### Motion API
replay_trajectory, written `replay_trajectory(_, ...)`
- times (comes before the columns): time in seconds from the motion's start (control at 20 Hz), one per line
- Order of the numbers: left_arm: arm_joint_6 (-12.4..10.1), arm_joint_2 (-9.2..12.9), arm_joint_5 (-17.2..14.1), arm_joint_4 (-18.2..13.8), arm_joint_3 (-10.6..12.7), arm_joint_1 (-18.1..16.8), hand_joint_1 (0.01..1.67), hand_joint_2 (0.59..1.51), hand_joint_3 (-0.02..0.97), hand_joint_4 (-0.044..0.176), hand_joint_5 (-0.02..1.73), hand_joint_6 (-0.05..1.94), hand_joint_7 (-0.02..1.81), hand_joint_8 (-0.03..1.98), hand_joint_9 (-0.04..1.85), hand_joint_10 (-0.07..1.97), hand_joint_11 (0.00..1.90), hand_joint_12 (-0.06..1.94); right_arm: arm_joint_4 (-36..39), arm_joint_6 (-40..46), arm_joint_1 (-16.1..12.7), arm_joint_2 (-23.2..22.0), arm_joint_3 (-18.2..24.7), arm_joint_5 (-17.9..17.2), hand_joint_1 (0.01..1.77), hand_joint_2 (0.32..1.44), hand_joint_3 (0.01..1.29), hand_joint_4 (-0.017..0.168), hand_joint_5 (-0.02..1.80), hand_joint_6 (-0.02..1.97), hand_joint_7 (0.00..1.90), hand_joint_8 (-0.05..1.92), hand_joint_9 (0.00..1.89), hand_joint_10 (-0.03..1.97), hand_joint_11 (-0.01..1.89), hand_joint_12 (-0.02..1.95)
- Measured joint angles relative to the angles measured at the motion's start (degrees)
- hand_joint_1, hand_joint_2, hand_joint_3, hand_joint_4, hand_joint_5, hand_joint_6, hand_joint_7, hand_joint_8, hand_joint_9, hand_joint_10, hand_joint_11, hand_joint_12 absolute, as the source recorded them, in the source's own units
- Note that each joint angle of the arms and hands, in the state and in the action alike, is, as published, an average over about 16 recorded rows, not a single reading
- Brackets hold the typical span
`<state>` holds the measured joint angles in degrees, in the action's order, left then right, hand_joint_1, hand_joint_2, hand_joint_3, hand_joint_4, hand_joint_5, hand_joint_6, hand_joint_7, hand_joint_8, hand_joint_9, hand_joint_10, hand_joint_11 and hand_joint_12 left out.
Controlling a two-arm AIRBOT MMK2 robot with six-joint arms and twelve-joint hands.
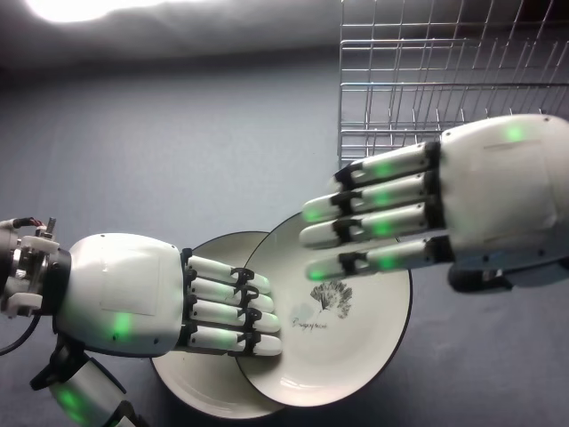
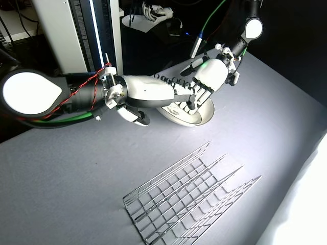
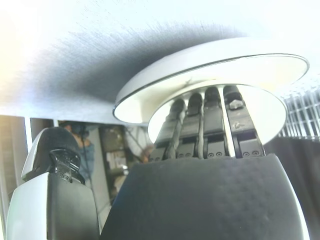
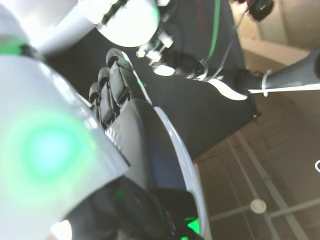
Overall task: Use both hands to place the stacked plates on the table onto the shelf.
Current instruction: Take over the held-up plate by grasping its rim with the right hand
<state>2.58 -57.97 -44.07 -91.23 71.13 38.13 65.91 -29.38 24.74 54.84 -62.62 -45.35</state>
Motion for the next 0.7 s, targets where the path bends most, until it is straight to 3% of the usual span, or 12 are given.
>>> replay_trajectory(0.7, 0.0, -0.2, -0.3, 0.0, 0.4, -0.1, 0.01, 1.053, 0.015, -0.008, 0.00, -0.04, 0.00, -0.01, 0.04, -0.01, 0.02, 0.03, -1.1, 0.0, 2.9, 3.9, 0.9, 4.8, 1.12, 1.01, 0.01, 0.005, 0.09, 0.01, 0.06, 0.01, 0.09, -0.01, 0.02, 0.93)
